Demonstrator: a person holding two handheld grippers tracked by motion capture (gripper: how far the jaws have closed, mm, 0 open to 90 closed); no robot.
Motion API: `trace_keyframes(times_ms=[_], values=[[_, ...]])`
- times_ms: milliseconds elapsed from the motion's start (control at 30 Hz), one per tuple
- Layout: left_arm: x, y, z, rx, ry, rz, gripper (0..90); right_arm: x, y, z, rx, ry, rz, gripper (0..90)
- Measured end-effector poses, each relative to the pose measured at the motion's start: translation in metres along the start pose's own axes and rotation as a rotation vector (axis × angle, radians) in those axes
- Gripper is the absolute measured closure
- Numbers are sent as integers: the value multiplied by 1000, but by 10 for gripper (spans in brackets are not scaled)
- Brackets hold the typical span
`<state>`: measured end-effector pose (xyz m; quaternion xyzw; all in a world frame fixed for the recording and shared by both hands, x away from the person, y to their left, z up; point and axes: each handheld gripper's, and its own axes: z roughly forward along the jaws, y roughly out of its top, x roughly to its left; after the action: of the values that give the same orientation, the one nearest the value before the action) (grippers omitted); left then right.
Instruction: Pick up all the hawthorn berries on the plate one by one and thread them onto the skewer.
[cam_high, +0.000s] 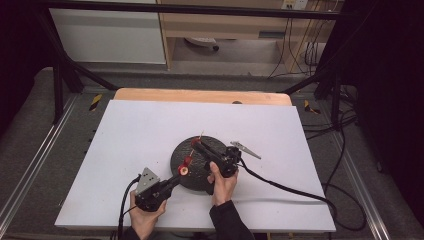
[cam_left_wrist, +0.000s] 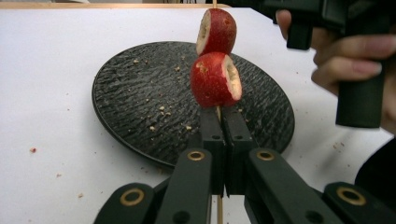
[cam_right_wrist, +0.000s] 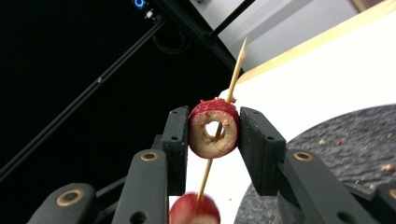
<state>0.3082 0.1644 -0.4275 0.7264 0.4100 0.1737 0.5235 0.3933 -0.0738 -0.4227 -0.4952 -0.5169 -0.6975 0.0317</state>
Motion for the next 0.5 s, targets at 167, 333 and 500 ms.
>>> trace_keyframes(times_ms=[167, 333, 500], values=[[1, 0, 0, 0, 4, 5, 884, 2, -5, -1, 37, 9, -7, 644], [2, 0, 1, 6, -11, -2, 884, 2, -9, -2, 71, 6, -22, 631], [6, 0, -1, 10, -16, -9, 883, 6, 1, -6, 83, -6, -70, 460]])
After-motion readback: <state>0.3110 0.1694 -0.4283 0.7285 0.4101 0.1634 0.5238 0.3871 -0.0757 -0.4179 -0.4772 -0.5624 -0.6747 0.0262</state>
